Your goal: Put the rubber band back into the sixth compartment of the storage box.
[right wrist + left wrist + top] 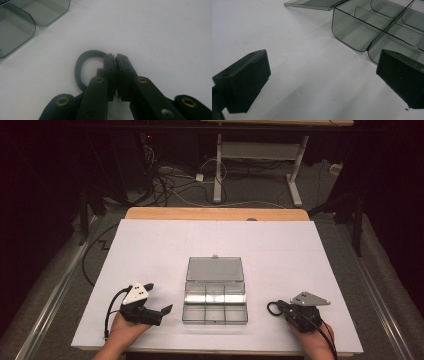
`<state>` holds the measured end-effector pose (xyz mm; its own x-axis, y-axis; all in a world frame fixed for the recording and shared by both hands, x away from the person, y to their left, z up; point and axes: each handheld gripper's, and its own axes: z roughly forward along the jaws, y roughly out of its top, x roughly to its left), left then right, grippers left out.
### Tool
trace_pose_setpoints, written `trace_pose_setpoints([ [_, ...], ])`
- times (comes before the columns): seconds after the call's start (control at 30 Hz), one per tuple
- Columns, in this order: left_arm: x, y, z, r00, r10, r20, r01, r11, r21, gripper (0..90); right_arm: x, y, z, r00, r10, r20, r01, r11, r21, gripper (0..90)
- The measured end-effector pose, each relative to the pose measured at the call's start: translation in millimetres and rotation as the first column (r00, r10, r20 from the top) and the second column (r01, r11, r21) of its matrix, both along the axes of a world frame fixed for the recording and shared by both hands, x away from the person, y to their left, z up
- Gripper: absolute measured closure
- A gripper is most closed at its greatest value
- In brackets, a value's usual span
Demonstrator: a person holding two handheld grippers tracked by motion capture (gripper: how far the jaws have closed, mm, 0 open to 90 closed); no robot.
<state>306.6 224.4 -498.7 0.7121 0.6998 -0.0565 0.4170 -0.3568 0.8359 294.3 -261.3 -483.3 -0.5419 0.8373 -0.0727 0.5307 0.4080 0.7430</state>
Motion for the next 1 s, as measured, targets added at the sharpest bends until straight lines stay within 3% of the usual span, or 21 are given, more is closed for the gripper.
trace_pose_setpoints([
  [0.27, 0.7, -0.3, 0.0, 0.9999, -0.012, -0.007, 0.012, 0.9999, 0.003, 0.0, 1.0, -2.8, 0.6, 1.0000, 0.002, -0.008, -0.002, 1.000, 0.027, 88.9],
  [0.67, 0.9, -0.1, 0.0, 0.9998, -0.016, -0.008, 0.016, 0.9999, 0.001, 0.0, 0.0, -8.2, 3.4, 0.9998, -0.011, 0.016, 0.010, 0.998, 0.058, 89.3],
  [1.0, 1.1, 0.4, -0.1, 0.9998, -0.020, -0.010, 0.020, 0.9998, -0.007, 0.0, -2.1, -18.5, 11.5, 0.9994, -0.020, 0.029, 0.017, 0.993, 0.119, 89.4],
])
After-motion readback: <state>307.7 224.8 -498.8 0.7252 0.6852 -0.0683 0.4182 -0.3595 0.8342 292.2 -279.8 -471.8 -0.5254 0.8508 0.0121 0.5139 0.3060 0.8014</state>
